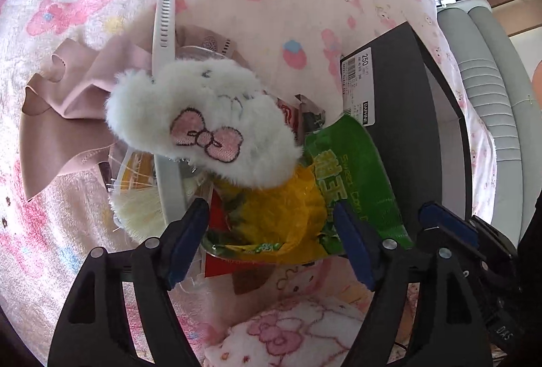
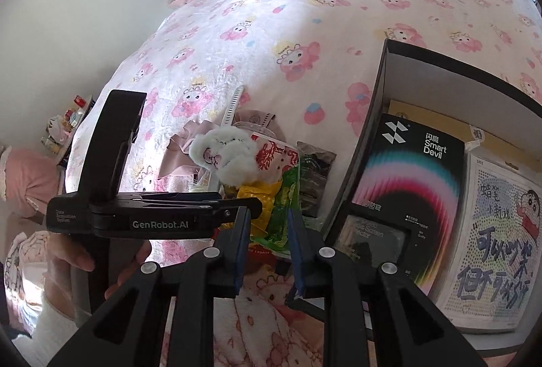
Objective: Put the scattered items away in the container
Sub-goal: 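Reach the left gripper toward the white plush bunny and snack bags, then close the left gripper on the yellow and green snack bags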
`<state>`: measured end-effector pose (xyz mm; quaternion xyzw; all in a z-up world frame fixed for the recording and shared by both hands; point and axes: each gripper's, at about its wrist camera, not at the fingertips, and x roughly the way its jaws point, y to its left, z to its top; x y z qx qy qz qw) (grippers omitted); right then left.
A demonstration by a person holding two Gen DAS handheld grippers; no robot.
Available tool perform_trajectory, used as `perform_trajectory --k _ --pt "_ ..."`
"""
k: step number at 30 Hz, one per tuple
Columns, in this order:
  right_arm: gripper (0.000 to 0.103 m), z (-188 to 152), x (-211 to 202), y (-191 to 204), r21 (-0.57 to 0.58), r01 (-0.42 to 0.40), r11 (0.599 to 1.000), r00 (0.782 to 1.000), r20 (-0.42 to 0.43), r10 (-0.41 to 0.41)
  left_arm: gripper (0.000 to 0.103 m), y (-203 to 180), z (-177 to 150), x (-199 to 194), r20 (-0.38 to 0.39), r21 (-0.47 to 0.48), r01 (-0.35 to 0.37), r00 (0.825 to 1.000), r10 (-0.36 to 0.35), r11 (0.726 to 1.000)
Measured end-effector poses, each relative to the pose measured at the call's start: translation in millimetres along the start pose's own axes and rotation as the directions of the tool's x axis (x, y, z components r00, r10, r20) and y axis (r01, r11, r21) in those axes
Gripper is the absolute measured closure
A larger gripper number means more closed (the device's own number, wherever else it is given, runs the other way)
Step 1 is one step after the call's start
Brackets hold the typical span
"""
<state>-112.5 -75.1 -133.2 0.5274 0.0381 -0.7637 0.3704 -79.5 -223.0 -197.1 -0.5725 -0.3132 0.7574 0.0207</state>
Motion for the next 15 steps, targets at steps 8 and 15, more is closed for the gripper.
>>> perform_trajectory --k 8,15 --pt "0.084 -11.1 -27.2 -13.5 0.038 -0.008 0.999 0.998 0.055 0.006 0.04 -12.6 -15.3 -13.1 -0.017 0.026 0.045 0.999 -0.045 0.999" --pt "0.084 -12.6 -33.7 -2.7 -0.02 -0.044 0.999 0.998 0.045 0.045 0.041 -0.7 -25.5 -13.6 -0.015 -0.033 0.06 0.998 -0.06 0.998"
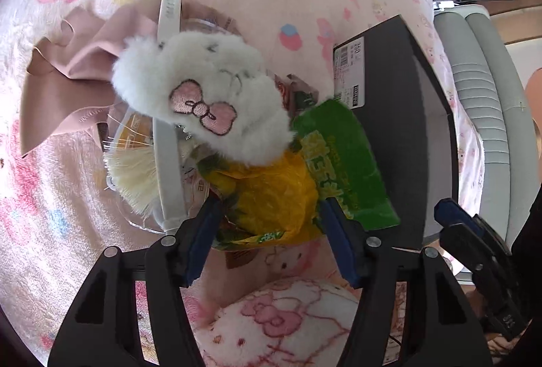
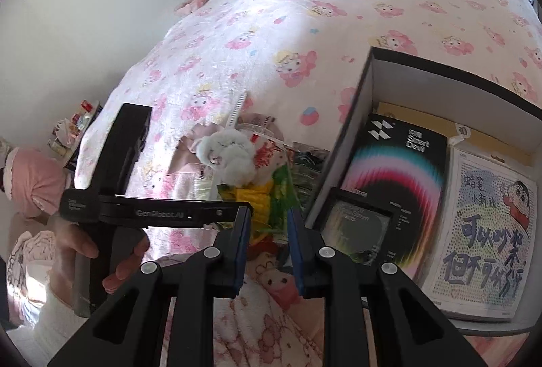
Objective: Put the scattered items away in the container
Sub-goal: 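Close the left gripper on the yellow and green snack bags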
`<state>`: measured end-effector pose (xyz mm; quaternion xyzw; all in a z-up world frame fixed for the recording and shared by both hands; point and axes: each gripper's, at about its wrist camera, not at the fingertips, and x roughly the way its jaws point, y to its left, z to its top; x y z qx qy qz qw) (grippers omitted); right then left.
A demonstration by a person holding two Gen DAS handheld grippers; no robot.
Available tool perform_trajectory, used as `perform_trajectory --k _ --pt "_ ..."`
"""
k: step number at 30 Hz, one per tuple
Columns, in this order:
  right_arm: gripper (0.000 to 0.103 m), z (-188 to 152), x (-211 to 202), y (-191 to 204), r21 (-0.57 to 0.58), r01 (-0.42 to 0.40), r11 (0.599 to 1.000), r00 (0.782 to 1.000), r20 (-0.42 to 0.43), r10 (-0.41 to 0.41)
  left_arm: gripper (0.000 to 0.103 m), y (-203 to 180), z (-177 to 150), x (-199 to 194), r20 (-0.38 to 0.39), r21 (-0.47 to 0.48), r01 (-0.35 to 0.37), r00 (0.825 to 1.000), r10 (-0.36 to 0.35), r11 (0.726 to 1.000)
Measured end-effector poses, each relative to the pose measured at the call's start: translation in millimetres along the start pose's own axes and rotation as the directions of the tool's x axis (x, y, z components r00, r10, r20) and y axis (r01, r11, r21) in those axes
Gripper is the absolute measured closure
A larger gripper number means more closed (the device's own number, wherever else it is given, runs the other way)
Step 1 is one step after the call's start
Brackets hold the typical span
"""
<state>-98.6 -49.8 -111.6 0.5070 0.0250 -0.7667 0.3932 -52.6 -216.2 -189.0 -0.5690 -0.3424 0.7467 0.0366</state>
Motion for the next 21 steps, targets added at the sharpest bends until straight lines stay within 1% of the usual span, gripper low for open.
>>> perform_trajectory --k 2,3,4,5,6,7,8,9,10,11,12,13,15,16,18,19,21 --pt "0.084 6.3 -1.5 12.0 -0.053 -0.028 0.998 1.0 0.011 0.029 0.041 -1.2 -4.4 -5.6 0.017 0.004 0.032 0.999 -0.032 0.999" --pt "0.084 10.4 2.5 17.7 -0.077 -0.034 0.996 0.999 0.004 0.034 0.041 -0.7 -5.0 -5.3 0.012 0.001 0.053 0.999 -0.053 0.999" --pt "0.084 15.3 11.6 20.8 -0.087 -0.043 0.995 0.999 -0.019 0.042 0.041 0.7 -4.4 -3.3 0.003 -0.009 0.072 0.997 -0.072 0.997" --pt "0.084 19.3 23.6 20.5 -0.076 -0.05 0.996 0.997 -0.061 0.045 0.047 2.5 -3.5 -0.5 -0.014 -0.034 0.064 0.998 -0.064 0.997" --pt "0.083 22.5 37.8 16.9 -0.041 -0.042 0.998 0.992 -0.118 0.037 0.054 0.6 -2.4 0.9 -0.031 -0.035 0.055 0.998 -0.056 0.998" --pt "0.083 24.5 52.2 12.5 -0.009 -0.018 1.0 0.983 -0.182 0.016 0.054 -5.5 -1.6 0.2 -0.038 0.004 0.064 0.997 -0.063 0.998" --pt "0.084 26.1 61.9 11.3 -0.016 0.002 1.0 0.975 -0.22 -0.005 0.057 -10.7 -2.4 0.3 -0.04 0.04 0.063 0.997 -0.062 0.997" --pt "0.084 26.9 65.7 11.9 -0.04 0.016 0.999 0.974 -0.225 -0.025 0.057 -13.2 -3.0 1.4 -0.041 0.062 0.042 0.998 -0.04 0.997" --pt "0.083 28.6 67.2 12.6 -0.065 0.035 0.997 0.975 -0.219 -0.048 0.056 -14.1 -2.0 3.6 -0.042 0.073 0.021 0.999 -0.018 0.997" --pt "0.083 30.6 68.4 12.6 -0.077 0.05 0.996 0.974 -0.217 -0.066 0.052 -11.6 -0.3 7.8 -0.05 0.065 0.017 0.999 -0.013 0.998" --pt "0.083 33.0 69.5 11.4 -0.073 0.058 0.996 0.974 -0.217 -0.072 0.046 -7.9 1.6 12.7 -0.063 0.049 0.021 0.998 -0.018 0.999" --pt "0.083 36.0 70.7 9.2 -0.059 0.06 0.996 0.974 -0.216 -0.071 0.045 -5.2 3.4 17.4 -0.072 0.04 0.03 0.997 -0.027 0.999" --pt "0.083 41.0 73.7 5.8 -0.033 0.072 0.997 0.976 -0.205 -0.077 0.041 -6.4 5.2 21.0 -0.082 0.054 0.045 0.996 -0.04 0.998" --pt "0.083 43.4 74.7 5.1 -0.032 0.083 0.996 0.976 -0.197 -0.088 0.041 -8.4 5.7 20.9 -0.075 0.067 0.045 0.996 -0.04 0.997" --pt "0.083 47.9 78.0 5.5 -0.037 0.096 0.995 0.976 -0.191 -0.102 0.063 -9.8 5.9 19.2 -0.055 0.083 0.026 0.998 -0.022 0.996" --pt "0.083 49.4 80.0 5.8 -0.034 0.095 0.995 0.976 -0.194 -0.1 0.063 -8.2 5.6 17.3 -0.053 0.074 0.051 0.997 -0.047 0.996" --pt "0.083 49.6 82.8 6.2 -0.029 0.089 0.996 0.975 -0.203 -0.093 0.069 -6.7 3.0 11.4 -0.032 0.075 0.058 0.998 -0.056 0.995"
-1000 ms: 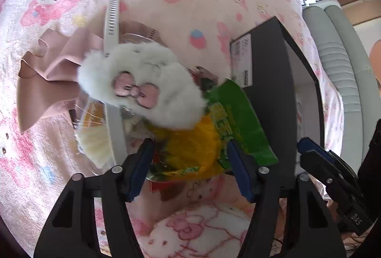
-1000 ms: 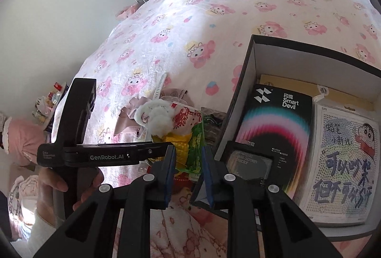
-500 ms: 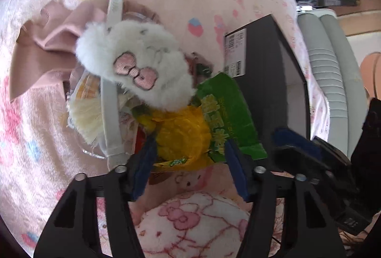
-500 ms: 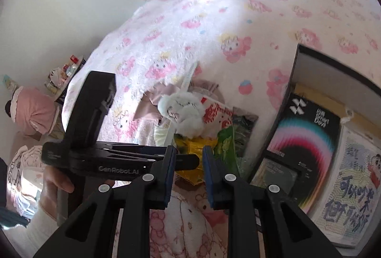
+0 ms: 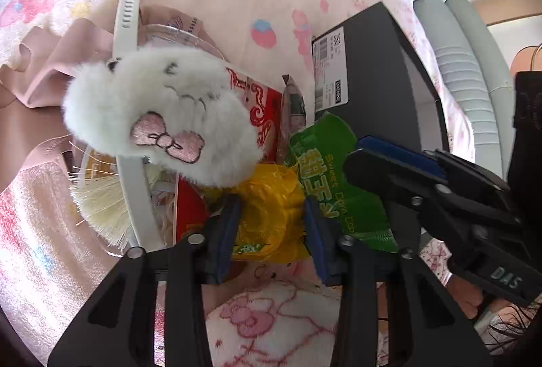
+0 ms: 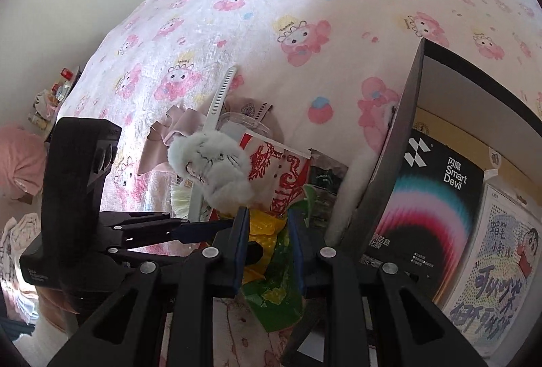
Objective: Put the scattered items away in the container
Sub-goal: 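Close the left gripper on the yellow and green snack bags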
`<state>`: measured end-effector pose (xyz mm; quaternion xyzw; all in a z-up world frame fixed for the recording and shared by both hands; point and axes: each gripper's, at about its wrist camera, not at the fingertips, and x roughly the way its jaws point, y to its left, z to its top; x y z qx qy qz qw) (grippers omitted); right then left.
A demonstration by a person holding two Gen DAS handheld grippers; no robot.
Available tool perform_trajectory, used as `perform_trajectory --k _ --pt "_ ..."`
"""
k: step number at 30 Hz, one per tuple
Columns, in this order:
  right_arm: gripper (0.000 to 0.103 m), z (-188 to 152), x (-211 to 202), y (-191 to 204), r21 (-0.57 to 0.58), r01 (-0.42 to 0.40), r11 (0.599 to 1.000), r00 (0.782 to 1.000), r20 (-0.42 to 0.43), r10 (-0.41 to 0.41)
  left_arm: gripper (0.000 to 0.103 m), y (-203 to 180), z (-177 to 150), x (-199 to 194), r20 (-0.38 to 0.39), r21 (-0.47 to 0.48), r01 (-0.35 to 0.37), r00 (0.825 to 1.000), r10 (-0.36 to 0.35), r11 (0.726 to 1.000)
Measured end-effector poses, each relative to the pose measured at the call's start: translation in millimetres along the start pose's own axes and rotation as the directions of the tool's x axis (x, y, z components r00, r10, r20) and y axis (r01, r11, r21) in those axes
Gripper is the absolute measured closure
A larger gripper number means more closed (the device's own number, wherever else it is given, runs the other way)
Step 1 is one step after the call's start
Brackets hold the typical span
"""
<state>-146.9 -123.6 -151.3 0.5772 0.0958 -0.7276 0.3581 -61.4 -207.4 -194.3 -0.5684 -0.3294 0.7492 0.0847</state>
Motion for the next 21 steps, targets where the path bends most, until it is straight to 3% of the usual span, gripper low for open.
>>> perform_trajectory --k 4,6,7,11,15,17,19,21 --pt "0.083 -5.4 -2.0 1.3 -0.016 -0.008 1.0 1.0 -0.005 0.008 0.069 9.4 -11.5 -13.3 0.051 -0.022 0.011 0.999 -0.01 1.0" --pt "0.083 -10.6 -5.2 1.5 -0.005 -0.031 1.0 0.999 -0.013 0.031 0.081 17.6 -19.1 -21.2 0.069 -0.05 0.051 0.996 -0.048 0.997" --pt "0.083 -14.2 -6.0 1.6 0.0 -0.04 0.999 0.999 -0.023 0.04 0.082 23.0 -22.2 -27.2 0.076 -0.064 0.081 0.994 -0.076 0.995" --pt "0.083 -23.2 -3.7 9.2 0.0 -0.061 0.998 0.997 -0.038 0.061 0.083 58.4 -22.1 -50.2 0.115 -0.092 0.074 0.991 -0.063 0.993" --pt "0.083 -28.1 -1.3 17.5 -0.007 -0.054 0.999 0.998 -0.044 0.053 0.084 68.3 -24.1 -53.8 0.133 -0.111 0.087 0.989 -0.072 0.99" --pt "0.076 -28.4 0.9 21.8 -0.018 -0.067 0.998 0.996 -0.052 0.066 0.084 69.4 -23.8 -50.1 0.146 -0.118 0.117 0.984 -0.099 0.986" --pt "0.068 -28.1 2.8 28.0 -0.046 -0.05 0.998 0.997 -0.058 0.047 0.076 71.2 -20.4 -40.6 0.171 -0.159 0.155 0.977 -0.128 0.975" --pt "0.065 -28.2 4.6 30.7 -0.059 -0.03 0.998 0.997 -0.067 0.026 0.059 77.5 -17.9 -37.5 0.197 -0.19 0.202 0.967 -0.165 0.961"
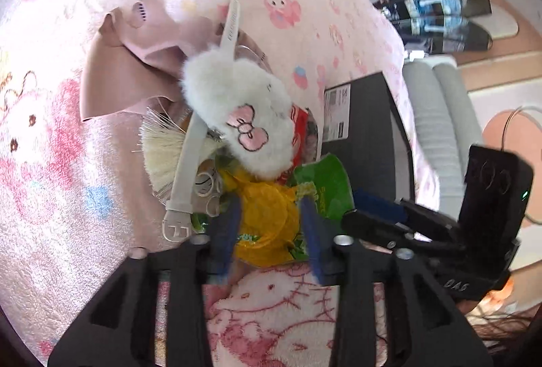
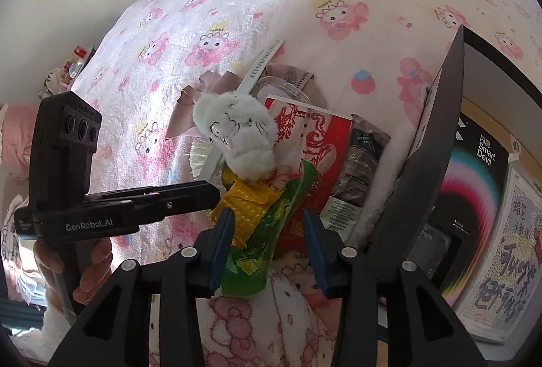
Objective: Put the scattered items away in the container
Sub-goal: 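Close the left gripper on the yellow and green snack bags, then lift the snack bags with the left gripper away from the pile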
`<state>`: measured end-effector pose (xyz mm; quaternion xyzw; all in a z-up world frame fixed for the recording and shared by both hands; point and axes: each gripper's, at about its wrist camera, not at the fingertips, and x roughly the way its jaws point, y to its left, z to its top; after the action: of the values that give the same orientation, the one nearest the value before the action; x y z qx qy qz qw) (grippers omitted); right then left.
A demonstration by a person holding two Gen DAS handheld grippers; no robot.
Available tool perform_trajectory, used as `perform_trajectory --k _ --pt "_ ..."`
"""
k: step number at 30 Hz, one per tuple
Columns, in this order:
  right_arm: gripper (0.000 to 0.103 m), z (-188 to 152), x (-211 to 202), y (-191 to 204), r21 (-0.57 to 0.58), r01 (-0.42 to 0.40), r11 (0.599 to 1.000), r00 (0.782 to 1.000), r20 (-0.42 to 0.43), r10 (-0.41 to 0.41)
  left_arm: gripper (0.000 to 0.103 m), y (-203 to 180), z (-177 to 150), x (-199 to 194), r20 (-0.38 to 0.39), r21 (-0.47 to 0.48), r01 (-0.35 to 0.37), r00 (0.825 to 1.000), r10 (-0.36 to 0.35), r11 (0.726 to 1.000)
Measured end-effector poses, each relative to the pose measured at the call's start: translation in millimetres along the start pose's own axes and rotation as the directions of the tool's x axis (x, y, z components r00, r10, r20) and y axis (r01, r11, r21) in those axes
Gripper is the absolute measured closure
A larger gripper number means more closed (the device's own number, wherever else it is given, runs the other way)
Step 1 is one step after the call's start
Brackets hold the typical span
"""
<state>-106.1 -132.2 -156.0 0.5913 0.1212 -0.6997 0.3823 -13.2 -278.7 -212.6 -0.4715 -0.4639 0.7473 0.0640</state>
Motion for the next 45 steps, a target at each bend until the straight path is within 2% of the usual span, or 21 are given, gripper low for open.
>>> perform_trajectory --k 2,3,5,7,9,10,16,18,20,22,25,29,31,37,38,39,40,41,42,45 --pt "0.065 -1.0 0.2 0.5 0.002 0.004 1.0 1.0 -0.004 -0.004 0.059 3.2 1.6 4.3 0.005 -0.033 0.069 0.998 -0.069 0.997" --pt "0.065 -2.6 -1.4 0.4 0.005 -0.011 1.0 1.0 -0.003 0.011 0.059 2.7 2.8 6.5 0.0 -0.03 0.055 0.999 -0.055 0.998" --pt "0.065 -6.2 -5.4 3.3 -0.003 -0.06 0.998 0.998 -0.002 0.06 0.059 0.2 2.9 10.6 -0.005 -0.008 -0.02 1.0 0.02 1.0" --pt "0.065 -8.4 -6.6 8.5 -0.027 -0.087 0.996 0.996 0.0 0.087 0.058 2.5 0.8 12.7 -0.025 -0.007 -0.037 0.999 0.037 0.999" --pt "0.065 -7.1 0.1 9.4 -0.032 -0.069 0.997 0.998 -0.01 0.068 0.046 6.4 -2.0 11.8 -0.032 -0.018 -0.054 0.998 0.054 0.998" --pt "0.066 -5.8 5.8 7.1 -0.017 -0.07 0.997 0.997 -0.023 0.07 0.044 8.5 -3.2 13.2 -0.038 -0.027 -0.058 0.998 0.057 0.998" --pt "0.067 0.1 31.5 9.6 -0.018 -0.099 0.995 0.991 -0.088 0.097 0.04 36.6 -9.3 24.2 -0.068 -0.141 0.02 0.997 -0.03 0.99" --pt "0.068 1.7 39.7 10.4 -0.035 -0.094 0.995 0.992 -0.091 0.091 0.04 47.0 -7.7 33.0 -0.066 -0.202 0.069 0.994 -0.084 0.977" --pt "0.068 3.9 40.6 7.8 -0.016 -0.122 0.992 0.989 -0.082 0.121 0.04 52.6 -7.2 38.2 -0.062 -0.24 0.125 0.988 -0.143 0.963" --pt "0.076 6.0 38.8 5.5 0.001 -0.148 0.989 0.987 -0.066 0.148 0.042 45.3 -8.6 39.7 -0.063 -0.218 0.124 0.988 -0.141 0.968" --pt "0.08 1.1 24.8 8.3 -0.003 -0.175 0.984 0.984 -0.014 0.175 0.042 30.5 -10.3 35.0 -0.055 -0.175 0.097 0.993 -0.108 0.98" --pt "0.082 -5.9 -4.3 12.3 0.003 -0.223 0.975 0.973 0.061 0.222 0.045 5.1 -8.4 24.3 -0.035 -0.132 0.118 0.992 -0.124 0.984" --pt "0.082 -10.3 -21.1 16.3 -0.007 -0.22 0.976 0.97 0.107 0.219 0.045 -14.0 -7.8 20.2 -0.03 -0.099 0.125 0.991 -0.129 0.987" --pt "0.082 -33.2 -72.1 2.2 0.017 -0.242 0.97 0.95 0.207 0.233 0.045 -67.9 -13.3 18.1 -0.011 -0.033 0.094 0.995 -0.094 0.995" --pt "0.082 -39.0 -80.5 -2.3 0.027 -0.253 0.967 0.944 0.223 0.241 0.046 -76.5 -16.9 16.0 -0.004 -0.019 0.113 0.994 -0.114 0.993" --pt "0.083 -45.7 -87.6 -7.1 0.034 -0.282 0.959 0.935 0.232 0.267 0.06 -83.0 -19.9 12.2 -0.009 -0.011 0.166 0.986 -0.166 0.986" --pt "0.084 -53.5 -92.7 -10.8 0.047 -0.32 0.946 0.924 0.237 0.301 0.064 -90.2 -24.6 8.4 -0.029 -0.007 0.226 0.974 -0.226 0.974" --pt "0.084 -61.1 -100.2 -15.1 0.055 -0.339 0.939 0.914 0.257 0.315 0.065 -96.9 -28.8 5.9 -0.034 0.015 0.236 0.971 -0.236 0.972" --pt "0.084 -68.2 -108.2 -18.4 0.05 -0.34 0.939 0.908 0.279 0.313 0.064 -110.4 -30.3 9.4 -0.037 0.057 0.221 0.975 -0.219 0.974" --pt "0.084 -82.8 -117.9 -32.3 0.077 -0.298 0.952 0.917 0.3 0.262 0.063 -135.7 -30.6 27.7 -0.055 0.101 0.069 0.996 -0.064 0.992"
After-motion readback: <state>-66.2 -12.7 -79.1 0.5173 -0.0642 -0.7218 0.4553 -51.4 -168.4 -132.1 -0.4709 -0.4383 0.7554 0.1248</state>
